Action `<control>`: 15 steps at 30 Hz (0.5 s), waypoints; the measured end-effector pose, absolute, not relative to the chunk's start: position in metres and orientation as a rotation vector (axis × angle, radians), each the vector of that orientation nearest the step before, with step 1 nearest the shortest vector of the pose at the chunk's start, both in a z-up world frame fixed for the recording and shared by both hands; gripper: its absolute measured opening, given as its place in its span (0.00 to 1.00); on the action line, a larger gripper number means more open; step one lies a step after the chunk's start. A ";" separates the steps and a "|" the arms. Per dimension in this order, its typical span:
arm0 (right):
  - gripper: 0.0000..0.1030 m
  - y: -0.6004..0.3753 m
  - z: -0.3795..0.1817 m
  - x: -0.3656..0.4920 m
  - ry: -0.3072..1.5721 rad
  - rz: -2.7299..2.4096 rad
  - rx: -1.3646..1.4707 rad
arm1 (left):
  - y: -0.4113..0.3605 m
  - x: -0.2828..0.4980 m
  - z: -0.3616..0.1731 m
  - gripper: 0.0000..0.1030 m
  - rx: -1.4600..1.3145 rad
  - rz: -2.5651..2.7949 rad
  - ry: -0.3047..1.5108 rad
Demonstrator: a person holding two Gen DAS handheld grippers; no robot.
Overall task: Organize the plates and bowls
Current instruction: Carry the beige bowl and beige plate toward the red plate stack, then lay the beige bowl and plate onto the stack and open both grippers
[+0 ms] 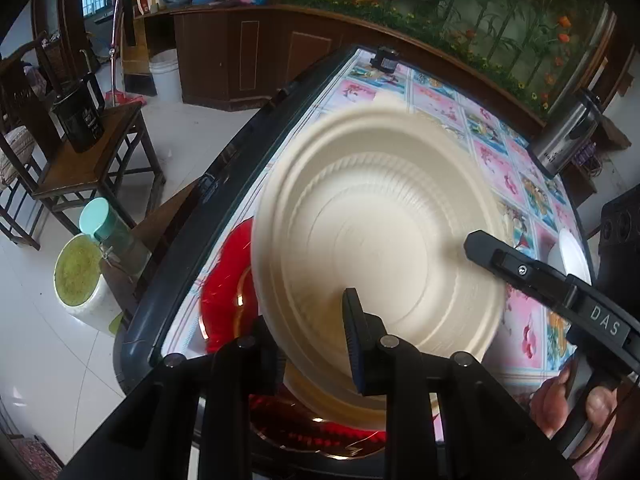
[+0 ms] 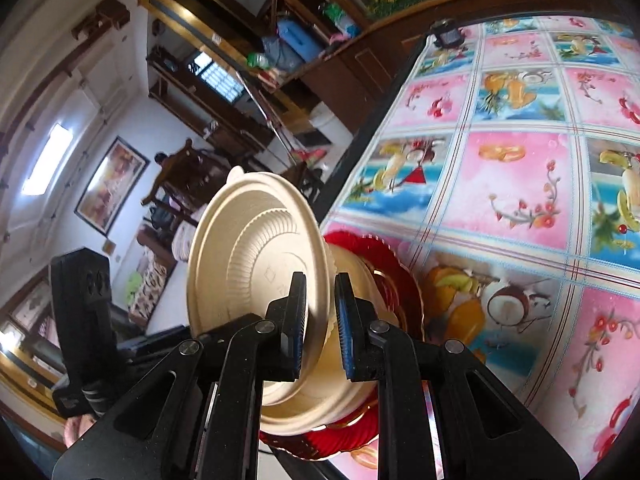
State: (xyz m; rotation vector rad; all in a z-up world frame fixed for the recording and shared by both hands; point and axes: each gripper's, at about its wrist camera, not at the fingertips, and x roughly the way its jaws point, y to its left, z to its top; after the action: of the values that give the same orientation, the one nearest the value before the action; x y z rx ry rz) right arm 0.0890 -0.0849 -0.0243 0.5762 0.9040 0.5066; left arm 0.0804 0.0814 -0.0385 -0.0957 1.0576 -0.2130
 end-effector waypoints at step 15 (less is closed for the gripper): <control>0.15 -0.104 -0.023 0.081 0.864 0.459 0.571 | 0.091 0.065 -0.016 0.54 0.057 -0.094 0.984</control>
State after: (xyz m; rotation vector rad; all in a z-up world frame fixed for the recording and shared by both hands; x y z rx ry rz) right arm 0.0815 -0.1037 -0.0232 0.5709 0.8645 0.4591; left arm 0.0646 0.0911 -0.0160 0.0568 0.9842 -0.0941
